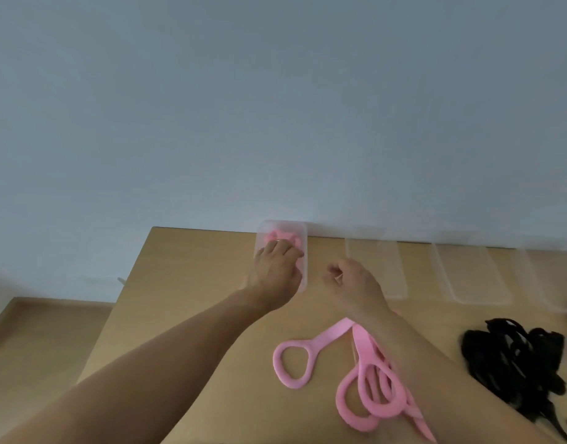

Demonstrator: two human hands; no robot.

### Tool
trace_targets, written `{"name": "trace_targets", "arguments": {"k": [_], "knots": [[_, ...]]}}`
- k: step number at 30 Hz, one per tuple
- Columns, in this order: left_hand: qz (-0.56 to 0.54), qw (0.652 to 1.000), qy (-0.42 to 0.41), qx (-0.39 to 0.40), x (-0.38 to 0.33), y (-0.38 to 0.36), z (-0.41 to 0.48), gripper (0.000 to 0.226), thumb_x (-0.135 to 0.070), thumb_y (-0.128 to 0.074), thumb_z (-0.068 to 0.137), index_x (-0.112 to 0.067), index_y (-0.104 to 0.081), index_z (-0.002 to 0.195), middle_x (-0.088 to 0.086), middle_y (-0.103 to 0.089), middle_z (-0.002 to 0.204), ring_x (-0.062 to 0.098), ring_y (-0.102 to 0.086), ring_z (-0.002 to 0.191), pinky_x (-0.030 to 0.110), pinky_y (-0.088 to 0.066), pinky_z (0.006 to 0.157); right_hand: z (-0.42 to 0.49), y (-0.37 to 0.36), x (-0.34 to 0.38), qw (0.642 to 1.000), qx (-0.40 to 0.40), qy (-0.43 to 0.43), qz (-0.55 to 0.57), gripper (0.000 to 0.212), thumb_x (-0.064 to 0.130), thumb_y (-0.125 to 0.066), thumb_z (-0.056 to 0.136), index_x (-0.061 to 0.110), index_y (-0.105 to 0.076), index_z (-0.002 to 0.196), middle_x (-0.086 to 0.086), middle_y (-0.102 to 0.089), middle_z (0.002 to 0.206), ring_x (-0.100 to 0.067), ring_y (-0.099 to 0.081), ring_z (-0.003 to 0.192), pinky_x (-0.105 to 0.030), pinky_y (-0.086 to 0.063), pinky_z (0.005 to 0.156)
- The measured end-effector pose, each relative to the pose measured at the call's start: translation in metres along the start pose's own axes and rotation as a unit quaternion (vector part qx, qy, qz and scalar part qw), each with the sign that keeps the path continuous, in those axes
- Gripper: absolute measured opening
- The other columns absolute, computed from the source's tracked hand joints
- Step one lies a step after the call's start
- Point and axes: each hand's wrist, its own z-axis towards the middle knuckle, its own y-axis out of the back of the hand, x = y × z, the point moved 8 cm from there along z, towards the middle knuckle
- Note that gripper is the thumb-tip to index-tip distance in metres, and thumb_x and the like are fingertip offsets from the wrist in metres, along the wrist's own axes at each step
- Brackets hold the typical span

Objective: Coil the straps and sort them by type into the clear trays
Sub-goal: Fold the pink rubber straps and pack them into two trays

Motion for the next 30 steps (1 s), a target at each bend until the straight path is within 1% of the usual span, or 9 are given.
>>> {"name": "trace_targets", "arguments": {"k": [3,5,7,10,16,20,24,27,30], "knots": [[-0.06,0.998,0.004,0.026,-0.018,-0.008,-0.027,0.029,-0.017,-0.049,0.094,-0.018,-0.068,0.116,0.001,-0.063,0.124,0.022,-0.059,0.11,0.033,-0.043,0.086,-0.03,-0.004,-0.009,0.999,0.019,0.03,-0.033,0.021,0.022,-0.052,0.095,0.015,-0.065,0.111,-0.002,-0.063,0.112,-0.021,-0.059,0.103,-0.032,-0.046,0.087],[-0.076,0.996,0.014,0.045,-0.022,-0.019,-0.047,0.03,-0.016,-0.049,0.094,-0.018,-0.069,0.117,0.0,-0.065,0.12,0.02,-0.06,0.107,0.03,-0.043,0.081,-0.05,-0.024,-0.014,0.994,0.066,0.053,-0.072,0.03,0.019,-0.048,0.098,0.016,-0.059,0.125,-0.002,-0.058,0.128,-0.02,-0.057,0.114,-0.03,-0.043,0.094],[-0.094,0.993,0.045,0.062,-0.016,-0.026,-0.068,0.033,-0.013,-0.048,0.093,-0.017,-0.068,0.119,0.0,-0.065,0.121,0.022,-0.061,0.107,0.031,-0.046,0.083,-0.069,-0.053,-0.012,0.98,0.131,0.088,-0.125,0.037,0.017,-0.046,0.098,0.017,-0.049,0.135,0.0,-0.049,0.139,-0.019,-0.057,0.114,-0.031,-0.045,0.09],[-0.103,0.985,0.096,0.097,0.001,-0.038,-0.097,0.037,-0.01,-0.045,0.093,-0.017,-0.065,0.123,0.0,-0.063,0.123,0.021,-0.06,0.11,0.031,-0.046,0.089,-0.09,-0.086,-0.009,0.952,0.176,0.136,-0.211,0.034,0.016,-0.051,0.094,0.019,-0.047,0.128,-0.001,-0.048,0.133,-0.022,-0.062,0.092,-0.036,-0.051,0.072],[-0.101,0.974,0.139,0.146,0.011,-0.047,-0.131,0.041,-0.017,-0.045,0.093,-0.023,-0.057,0.132,-0.003,-0.058,0.129,0.019,-0.058,0.113,0.029,-0.045,0.089,-0.098,-0.094,-0.017,0.944,0.141,0.13,-0.27,0.026,0.021,-0.055,0.095,0.019,-0.051,0.121,-0.001,-0.052,0.117,-0.019,-0.062,0.083,-0.035,-0.054,0.07],[-0.091,0.975,0.119,0.162,-0.004,-0.043,-0.126,0.047,-0.026,-0.049,0.096,-0.022,-0.045,0.142,-0.001,-0.049,0.141,0.019,-0.05,0.124,0.03,-0.04,0.098,-0.103,-0.077,-0.022,0.954,0.108,0.139,-0.243,0.024,0.027,-0.05,0.099,0.022,-0.054,0.122,0.004,-0.056,0.113,-0.016,-0.061,0.086,-0.031,-0.05,0.069],[-0.125,0.971,0.089,0.182,-0.037,-0.027,-0.1,0.05,-0.034,-0.051,0.097,-0.019,-0.044,0.144,0.0,-0.047,0.147,0.021,-0.044,0.132,0.032,-0.035,0.105,-0.1,-0.028,-0.016,0.974,0.045,0.174,-0.14,0.029,0.028,-0.046,0.101,0.026,-0.06,0.126,0.008,-0.059,0.117,-0.013,-0.057,0.1,-0.03,-0.047,0.083],[-0.2,0.951,0.085,0.221,-0.071,-0.014,-0.082,0.024,-0.032,-0.048,0.099,-0.015,-0.062,0.107,0.006,-0.069,0.113,0.021,-0.063,0.097,0.031,-0.047,0.078,-0.097,0.02,-0.014,0.984,0.013,0.169,-0.058,0.029,0.03,-0.05,0.099,0.029,-0.063,0.124,0.011,-0.063,0.109,-0.012,-0.054,0.104,-0.026,-0.042,0.086],[-0.284,0.925,0.1,0.233,-0.102,0.004,-0.067,0.023,-0.028,-0.048,0.099,-0.01,-0.06,0.091,0.005,-0.07,0.082,0.016,-0.063,0.068,0.027,-0.043,0.059,-0.096,0.075,-0.025,0.99,-0.028,0.113,0.079,0.024,0.033,-0.051,0.098,0.037,-0.061,0.119,0.015,-0.062,0.102,-0.006,-0.057,0.097,-0.026,-0.044,0.084]]}}
